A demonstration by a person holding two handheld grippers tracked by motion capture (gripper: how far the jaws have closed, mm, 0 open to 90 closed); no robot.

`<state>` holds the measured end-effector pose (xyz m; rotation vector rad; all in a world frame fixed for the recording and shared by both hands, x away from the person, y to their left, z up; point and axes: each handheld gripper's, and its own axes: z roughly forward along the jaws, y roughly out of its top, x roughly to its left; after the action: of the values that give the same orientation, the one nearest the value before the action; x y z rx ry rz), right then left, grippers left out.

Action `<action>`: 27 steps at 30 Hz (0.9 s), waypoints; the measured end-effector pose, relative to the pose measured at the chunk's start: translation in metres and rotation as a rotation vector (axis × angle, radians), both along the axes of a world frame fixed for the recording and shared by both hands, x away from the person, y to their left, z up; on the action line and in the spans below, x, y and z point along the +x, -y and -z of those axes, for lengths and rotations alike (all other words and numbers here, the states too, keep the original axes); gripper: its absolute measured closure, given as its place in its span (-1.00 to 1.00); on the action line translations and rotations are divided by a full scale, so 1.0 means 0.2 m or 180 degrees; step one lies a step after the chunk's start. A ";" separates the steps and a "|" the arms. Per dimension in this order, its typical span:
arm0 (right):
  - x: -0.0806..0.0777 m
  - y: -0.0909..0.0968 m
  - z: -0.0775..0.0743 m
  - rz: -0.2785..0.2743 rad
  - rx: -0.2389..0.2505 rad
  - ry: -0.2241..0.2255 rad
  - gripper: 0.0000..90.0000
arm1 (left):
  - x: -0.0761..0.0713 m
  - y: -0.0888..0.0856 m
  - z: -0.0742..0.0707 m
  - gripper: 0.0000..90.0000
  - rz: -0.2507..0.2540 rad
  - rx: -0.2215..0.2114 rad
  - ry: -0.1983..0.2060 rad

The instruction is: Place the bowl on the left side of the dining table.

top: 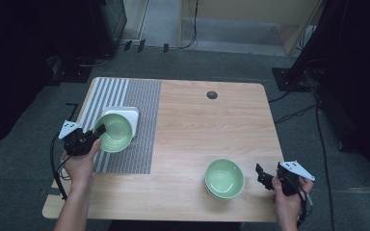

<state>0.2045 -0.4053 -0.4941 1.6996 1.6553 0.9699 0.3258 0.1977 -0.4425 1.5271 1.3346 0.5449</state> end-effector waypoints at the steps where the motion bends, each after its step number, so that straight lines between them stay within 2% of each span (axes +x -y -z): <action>1: 0.00 0.00 0.01 -0.0023 -0.0022 -0.0023 -0.69 | 0.00 0.00 0.00 0.86 -0.0005 -0.0006 0.0000; 7: -0.02 0.01 0.08 -0.0092 -0.0108 -0.0206 -0.69 | 0.05 -0.03 -0.02 0.86 -0.0084 0.0000 0.0004; 11: -0.01 0.00 0.12 -0.0133 -0.0121 -0.0372 -0.69 | 0.09 -0.05 -0.02 0.87 -0.0143 -0.0029 -0.0036; 13: 0.00 -0.01 0.14 -0.0150 -0.0146 -0.0443 -0.70 | 0.12 -0.05 -0.02 0.87 -0.0147 0.0001 -0.0057; 16: 0.00 -0.03 0.15 -0.0142 -0.0275 -0.0415 -0.72 | 0.15 -0.05 -0.02 0.87 -0.0138 0.0037 -0.0084; 20: 0.00 -0.04 0.15 -0.0076 -0.0276 -0.0427 -0.77 | 0.19 -0.05 0.00 0.87 -0.0172 0.0055 -0.0147; 27: 0.01 -0.04 0.15 -0.0066 -0.0276 -0.0436 -0.79 | 0.27 -0.04 0.04 0.87 -0.0232 0.0034 -0.0255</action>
<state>0.2061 -0.3980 -0.5250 1.7273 1.7790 0.7945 0.3795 0.2058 -0.4497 1.5275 1.4556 0.5420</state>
